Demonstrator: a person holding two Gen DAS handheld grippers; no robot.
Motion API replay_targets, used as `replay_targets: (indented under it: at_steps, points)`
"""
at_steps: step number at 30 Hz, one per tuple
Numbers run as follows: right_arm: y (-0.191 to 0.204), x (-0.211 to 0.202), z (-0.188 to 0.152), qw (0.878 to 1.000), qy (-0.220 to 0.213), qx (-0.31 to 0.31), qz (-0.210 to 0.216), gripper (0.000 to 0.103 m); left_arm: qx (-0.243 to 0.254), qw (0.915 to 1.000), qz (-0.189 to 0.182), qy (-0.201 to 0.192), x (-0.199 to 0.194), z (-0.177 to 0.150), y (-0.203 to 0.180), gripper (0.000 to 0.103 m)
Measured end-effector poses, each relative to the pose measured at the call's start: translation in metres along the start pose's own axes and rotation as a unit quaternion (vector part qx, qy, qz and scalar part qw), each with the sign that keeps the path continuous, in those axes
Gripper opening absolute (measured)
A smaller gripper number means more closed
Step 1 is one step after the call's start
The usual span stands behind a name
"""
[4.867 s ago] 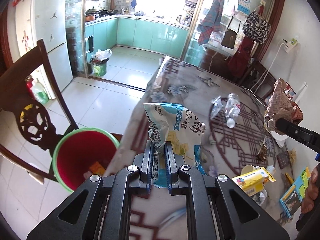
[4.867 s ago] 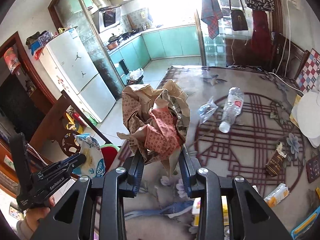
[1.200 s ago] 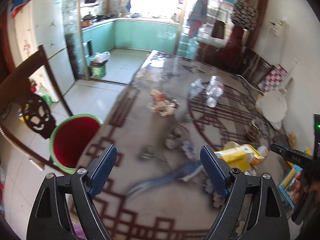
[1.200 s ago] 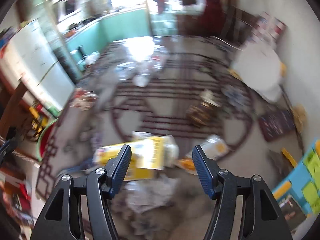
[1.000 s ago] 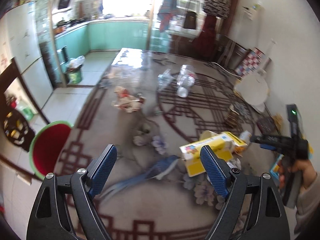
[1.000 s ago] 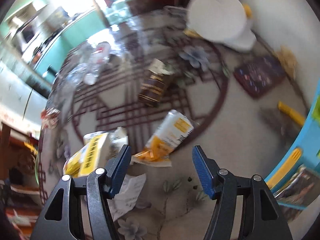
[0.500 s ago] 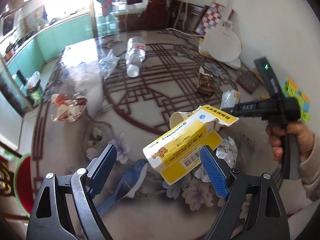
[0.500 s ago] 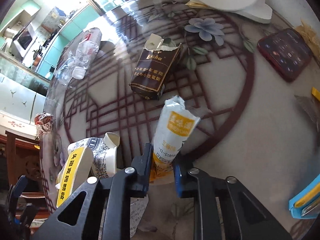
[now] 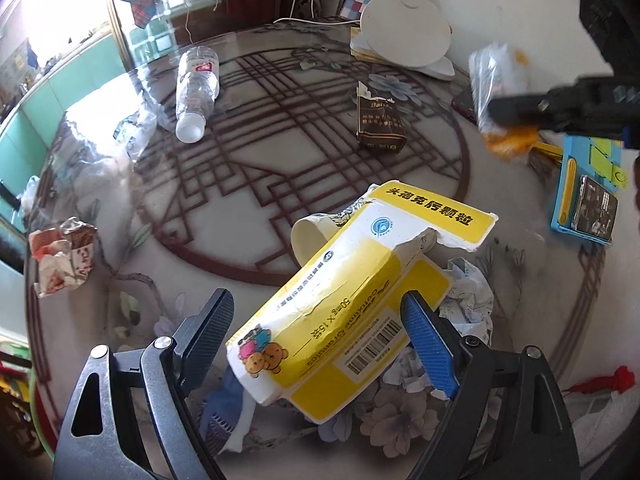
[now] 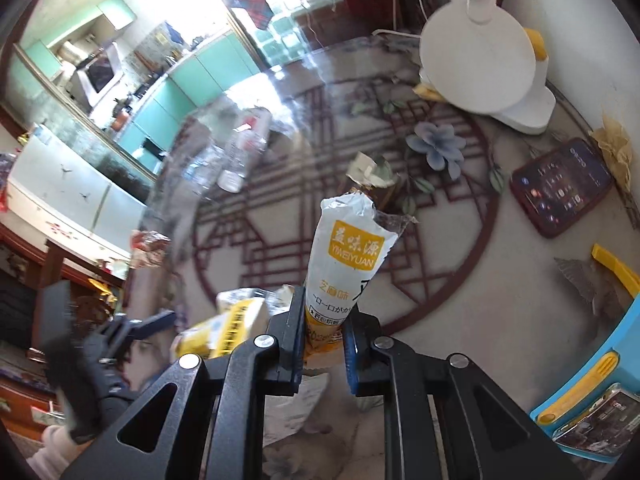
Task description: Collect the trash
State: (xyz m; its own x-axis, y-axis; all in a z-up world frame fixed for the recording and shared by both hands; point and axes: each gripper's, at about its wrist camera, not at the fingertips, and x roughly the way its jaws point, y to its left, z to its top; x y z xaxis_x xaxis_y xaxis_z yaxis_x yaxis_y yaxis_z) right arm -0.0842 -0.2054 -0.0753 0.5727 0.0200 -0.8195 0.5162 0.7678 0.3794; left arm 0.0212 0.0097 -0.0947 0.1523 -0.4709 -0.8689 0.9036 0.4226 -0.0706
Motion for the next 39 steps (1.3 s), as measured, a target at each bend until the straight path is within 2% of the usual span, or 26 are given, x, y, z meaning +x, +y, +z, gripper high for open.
replay_targets:
  at_steps: [5,9,11,14,17,20,26,33,39]
  points:
    - [0.017,-0.022,0.007,0.998,-0.019,-0.001,0.054,0.014,-0.001,0.9999,-0.012,0.000,0.004,0.002,-0.004,0.086]
    - [0.032,-0.040,0.010,0.996,-0.033,-0.012,0.082,0.014,-0.003,0.9998,-0.019,0.000,0.008,0.005,-0.006,0.083]
    - [0.040,-0.047,0.010,0.995,-0.040,-0.018,0.091,0.014,-0.006,0.9997,-0.024,-0.003,0.008,0.006,-0.007,0.067]
    - [0.048,-0.055,0.013,0.994,-0.046,-0.023,0.101,0.014,-0.007,0.9998,-0.018,-0.005,0.007,0.008,-0.006,0.049]
    - [0.054,-0.060,0.013,0.993,-0.050,-0.026,0.103,0.014,-0.014,0.9997,-0.011,-0.013,0.002,0.009,-0.006,0.038]
    - [0.058,-0.060,0.015,0.993,-0.051,-0.027,0.102,0.014,-0.038,0.9990,0.003,-0.021,-0.005,0.007,0.000,0.032]
    - [0.062,-0.059,0.016,0.993,-0.049,-0.028,0.099,0.014,-0.104,0.9937,0.013,-0.037,-0.029,-0.001,0.017,0.031]
    - [0.075,-0.052,0.015,0.995,-0.046,-0.036,0.086,0.014,-0.174,0.9833,0.024,-0.050,-0.054,-0.013,0.035,0.031]
    - [0.093,-0.043,0.011,0.996,-0.045,-0.058,0.053,0.014,-0.201,0.9759,0.055,-0.063,-0.070,-0.026,0.049,0.031]
